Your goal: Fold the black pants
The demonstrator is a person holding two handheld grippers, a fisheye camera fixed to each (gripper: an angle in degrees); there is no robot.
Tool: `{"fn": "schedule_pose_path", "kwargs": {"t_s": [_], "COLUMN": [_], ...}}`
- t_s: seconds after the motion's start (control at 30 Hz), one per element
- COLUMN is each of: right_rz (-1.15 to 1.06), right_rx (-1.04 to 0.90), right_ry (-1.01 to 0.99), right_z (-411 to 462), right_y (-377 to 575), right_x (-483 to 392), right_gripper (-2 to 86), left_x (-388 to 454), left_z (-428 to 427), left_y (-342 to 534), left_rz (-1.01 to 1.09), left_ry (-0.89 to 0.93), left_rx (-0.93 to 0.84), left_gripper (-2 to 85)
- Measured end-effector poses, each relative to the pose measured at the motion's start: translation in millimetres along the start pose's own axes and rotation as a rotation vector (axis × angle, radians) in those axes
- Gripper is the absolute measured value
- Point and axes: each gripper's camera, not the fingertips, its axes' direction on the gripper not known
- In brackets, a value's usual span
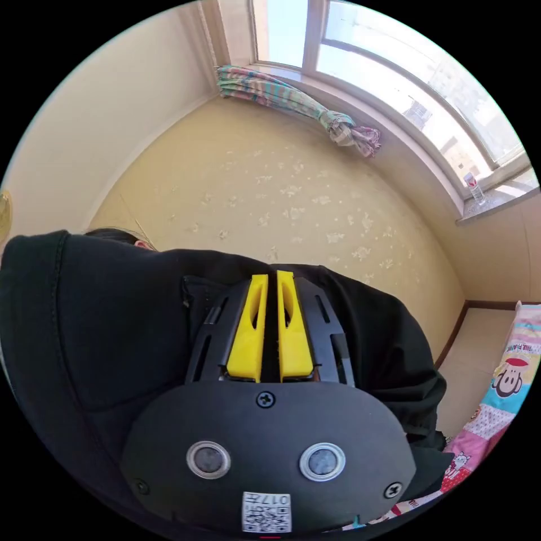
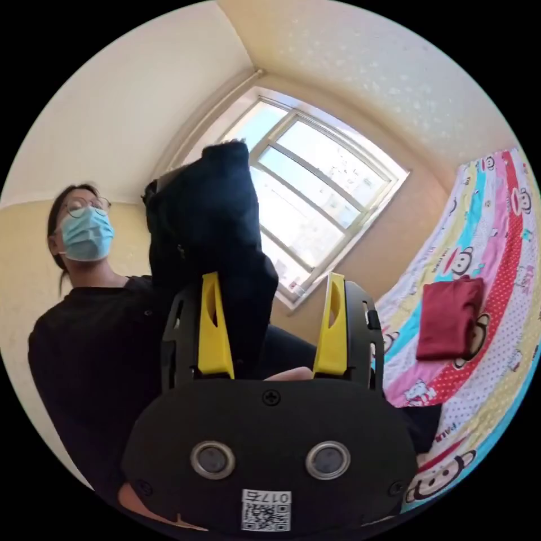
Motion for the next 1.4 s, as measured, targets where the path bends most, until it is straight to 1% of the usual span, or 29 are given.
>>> {"fn": "schedule_pose_path", "kwargs": {"t_s": [0.07,0.13,0.2,0.23,0.3,0.33,0.37,0.4,0.47,0.57,0.63,0.7,0.73,0.77,0.8,0.83,0.87,0.9,0.93,1.0,1.03,1.07,1.1,1.13,1.17,1.2,1.27,1.3,1.4], "right_rz": [0.017,-0.054,-0.193,-0.24,-0.446,-0.489,-0.553,-0.598,-0.699,-0.815,-0.839,-0.758,-0.727,-0.678,-0.612,-0.561,-0.37,-0.19,-0.146,-0.204,-0.227,-0.238,-0.198,-0.165,-0.073,0.03,0.152,0.202,0.224], "right_rx": [0.061,0.078,0.12,0.147,0.257,0.27,0.261,0.282,0.302,0.357,0.389,0.425,0.435,0.439,0.416,0.387,0.36,0.338,0.31,0.183,0.152,0.092,0.035,0.007,-0.032,-0.046,-0.051,-0.036,0.062], "right_ry": [-0.202,-0.132,-0.139,-0.141,-0.097,-0.074,0.02,0.11,0.15,0.243,0.349,0.582,0.677,0.919,1.178,1.312,1.486,1.558,1.574,1.578,1.584,1.597,1.604,1.604,1.601,1.592,1.557,1.535,1.517], "right_z": [3,2,-12,-18,-38,-41,-41,-38,-26,-7,-3,-9,-11,-13,-17,-19,-29,-38,-40,-31,-29,-27,-30,-33,-43,-54,-71,-79,-94], "right_y": [8,13,18,20,25,24,19,16,11,-7,-31,-90,-109,-147,-185,-204,-233,-247,-247,-212,-198,-167,-136,-120,-87,-55,-11,15,65], "right_x": [-19,-53,-113,-131,-211,-232,-274,-312,-363,-425,-443,-443,-440,-429,-412,-401,-380,-361,-353,-324,-316,-297,-276,-265,-245,-229,-217,-218,-249], "right_gripper": [18.4,12.3,5.9,5.5,4.2,3.9,3.6,3.3,3.1,2.9,2.9,3.1,3.1,3.3,3.5,3.7,4.1,4.6,4.8,3.9,3.7,3.4,3.0,2.9,2.6,2.3,1.9,1.6,0.9], "left_x": [18,42,71,92,124,142,160,170,213,254,264,263,259,257,260,275,302,317,347,386,416,447,463,493,521,533,566,573,601], "left_z": [30,50,69,80,92,92,83,78,61,19,-25,-73,-116,-176,-211,-276,-320,-335,-354,-364,-366,-366,-366,-364,-358,-355,-343,-341,-341], "left_y": [-14,-30,-52,-69,-93,-108,-122,-129,-154,-180,-196,-216,-230,-240,-242,-239,-230,-224,-207,-169,-135,-95,-75,-35,4,22,77,88,134], "left_rz": [-0.041,-0.038,-0.043,-0.052,-0.088,-0.147,-0.214,-0.236,-0.274,-0.321,-0.389,-0.432,-0.495,-0.649,-0.765,-1.004,-1.17,-1.233,-1.307,-1.374,-1.463,-1.607,-1.693,-1.859,-2.005,-2.06,-2.212,-2.244,-2.404], "left_ry": [0.007,-0.028,-0.103,-0.173,-0.321,-0.441,-0.572,-0.633,-0.893,-1.119,-1.209,-1.338,-1.481,-1.683,-1.806,-2.073,-2.309,-2.376,-2.393,-2.269,-2.234,-2.227,-2.219,-2.181,-2.111,-2.067,-1.902,-1.87,-1.776], "left_rx": [-0.012,-0.044,-0.109,-0.164,-0.255,-0.303,-0.3,-0.288,-0.241,-0.172,-0.131,-0.211,-0.31,-0.362,-0.338,-0.246,-0.201,-0.179,-0.148,-0.155,-0.175,-0.219,-0.248,-0.295,-0.304,-0.294,-0.247,-0.246,-0.326], "left_gripper": [2.4,2.4,2.4,2.3,2.3,2.3,2.3,2.3,2.3,2.6,2.7,2.7,2.9,3.1,3.5,4.2,4.4,4.5,3.8,3.4,3.2,3.0,3.1,3.2,3.6,3.7,4.5,4.7,5.7]}}
